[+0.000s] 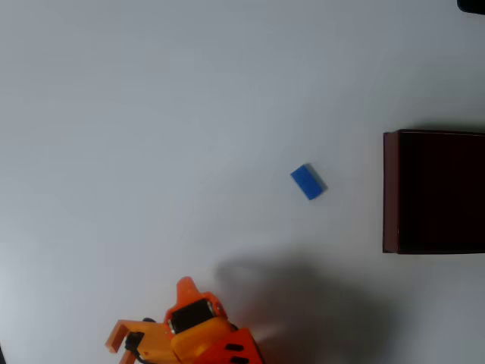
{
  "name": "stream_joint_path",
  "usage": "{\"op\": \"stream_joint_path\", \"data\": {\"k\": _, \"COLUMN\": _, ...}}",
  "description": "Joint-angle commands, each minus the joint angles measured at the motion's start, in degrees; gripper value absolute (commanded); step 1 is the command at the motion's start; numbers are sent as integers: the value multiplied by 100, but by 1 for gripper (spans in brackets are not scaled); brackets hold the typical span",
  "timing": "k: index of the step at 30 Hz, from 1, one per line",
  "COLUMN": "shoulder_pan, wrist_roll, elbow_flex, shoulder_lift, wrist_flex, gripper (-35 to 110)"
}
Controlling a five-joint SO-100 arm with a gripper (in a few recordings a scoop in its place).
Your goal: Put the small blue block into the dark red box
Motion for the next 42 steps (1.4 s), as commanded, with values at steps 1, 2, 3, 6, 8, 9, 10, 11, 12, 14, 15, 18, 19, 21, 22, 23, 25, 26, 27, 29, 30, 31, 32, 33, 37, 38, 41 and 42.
{"op": "stream_joint_path", "data": {"k": 1, "shoulder_pan": 123, "wrist_roll": 35, "elbow_flex": 26, "shoulder_lift": 53, "wrist_flex": 26, "gripper": 0}}
{"op": "stream_joint_path", "data": {"k": 2, "shoulder_pan": 123, "wrist_roll": 35, "elbow_flex": 26, "shoulder_lift": 53, "wrist_flex": 26, "gripper": 0}}
{"op": "stream_joint_path", "data": {"k": 3, "shoulder_pan": 123, "wrist_roll": 35, "elbow_flex": 26, "shoulder_lift": 53, "wrist_flex": 26, "gripper": 0}}
{"op": "stream_joint_path", "data": {"k": 6, "shoulder_pan": 123, "wrist_roll": 35, "elbow_flex": 26, "shoulder_lift": 53, "wrist_flex": 26, "gripper": 0}}
{"op": "stream_joint_path", "data": {"k": 8, "shoulder_pan": 123, "wrist_roll": 35, "elbow_flex": 26, "shoulder_lift": 53, "wrist_flex": 26, "gripper": 0}}
{"op": "stream_joint_path", "data": {"k": 9, "shoulder_pan": 123, "wrist_roll": 35, "elbow_flex": 26, "shoulder_lift": 53, "wrist_flex": 26, "gripper": 0}}
{"op": "stream_joint_path", "data": {"k": 10, "shoulder_pan": 123, "wrist_roll": 35, "elbow_flex": 26, "shoulder_lift": 53, "wrist_flex": 26, "gripper": 0}}
{"op": "stream_joint_path", "data": {"k": 11, "shoulder_pan": 123, "wrist_roll": 35, "elbow_flex": 26, "shoulder_lift": 53, "wrist_flex": 26, "gripper": 0}}
{"op": "stream_joint_path", "data": {"k": 12, "shoulder_pan": 123, "wrist_roll": 35, "elbow_flex": 26, "shoulder_lift": 53, "wrist_flex": 26, "gripper": 0}}
{"op": "stream_joint_path", "data": {"k": 14, "shoulder_pan": 123, "wrist_roll": 35, "elbow_flex": 26, "shoulder_lift": 53, "wrist_flex": 26, "gripper": 0}}
{"op": "stream_joint_path", "data": {"k": 15, "shoulder_pan": 132, "wrist_roll": 35, "elbow_flex": 26, "shoulder_lift": 53, "wrist_flex": 26, "gripper": 0}}
{"op": "stream_joint_path", "data": {"k": 18, "shoulder_pan": 114, "wrist_roll": 35, "elbow_flex": 26, "shoulder_lift": 53, "wrist_flex": 26, "gripper": 0}}
{"op": "stream_joint_path", "data": {"k": 19, "shoulder_pan": 114, "wrist_roll": 35, "elbow_flex": 26, "shoulder_lift": 53, "wrist_flex": 26, "gripper": 0}}
{"op": "stream_joint_path", "data": {"k": 21, "shoulder_pan": 237, "wrist_roll": 62, "elbow_flex": 26, "shoulder_lift": 53, "wrist_flex": 26, "gripper": 0}}
{"op": "stream_joint_path", "data": {"k": 22, "shoulder_pan": 220, "wrist_roll": 88, "elbow_flex": 26, "shoulder_lift": 62, "wrist_flex": 26, "gripper": 0}}
{"op": "stream_joint_path", "data": {"k": 23, "shoulder_pan": 193, "wrist_roll": 123, "elbow_flex": 26, "shoulder_lift": 62, "wrist_flex": 18, "gripper": 0}}
{"op": "stream_joint_path", "data": {"k": 25, "shoulder_pan": 105, "wrist_roll": 79, "elbow_flex": -149, "shoulder_lift": 70, "wrist_flex": -70, "gripper": 0}}
{"op": "stream_joint_path", "data": {"k": 26, "shoulder_pan": 149, "wrist_roll": 176, "elbow_flex": -229, "shoulder_lift": 70, "wrist_flex": 0, "gripper": 0}}
{"op": "stream_joint_path", "data": {"k": 27, "shoulder_pan": 343, "wrist_roll": 466, "elbow_flex": -237, "shoulder_lift": 70, "wrist_flex": 53, "gripper": 0}}
{"op": "stream_joint_path", "data": {"k": 29, "shoulder_pan": 563, "wrist_roll": 1011, "elbow_flex": -211, "shoulder_lift": 70, "wrist_flex": 9, "gripper": 0}}
{"op": "stream_joint_path", "data": {"k": 30, "shoulder_pan": 642, "wrist_roll": 1274, "elbow_flex": -202, "shoulder_lift": 70, "wrist_flex": -26, "gripper": 0}}
{"op": "stream_joint_path", "data": {"k": 31, "shoulder_pan": 659, "wrist_roll": 1521, "elbow_flex": -193, "shoulder_lift": 70, "wrist_flex": -114, "gripper": 0}}
{"op": "stream_joint_path", "data": {"k": 32, "shoulder_pan": 642, "wrist_roll": 1740, "elbow_flex": -167, "shoulder_lift": 70, "wrist_flex": -220, "gripper": 0}}
{"op": "stream_joint_path", "data": {"k": 33, "shoulder_pan": 703, "wrist_roll": 2021, "elbow_flex": -132, "shoulder_lift": 70, "wrist_flex": -387, "gripper": 0}}
{"op": "stream_joint_path", "data": {"k": 37, "shoulder_pan": 923, "wrist_roll": 2971, "elbow_flex": -18, "shoulder_lift": 70, "wrist_flex": -984, "gripper": 5}}
{"op": "stream_joint_path", "data": {"k": 38, "shoulder_pan": 1055, "wrist_roll": 3085, "elbow_flex": -26, "shoulder_lift": 70, "wrist_flex": -1011, "gripper": 7}}
{"op": "stream_joint_path", "data": {"k": 41, "shoulder_pan": 1670, "wrist_roll": 3270, "elbow_flex": -220, "shoulder_lift": 70, "wrist_flex": -756, "gripper": 14}}
{"op": "stream_joint_path", "data": {"k": 42, "shoulder_pan": 1916, "wrist_roll": 3261, "elbow_flex": -334, "shoulder_lift": 53, "wrist_flex": -633, "gripper": 15}}
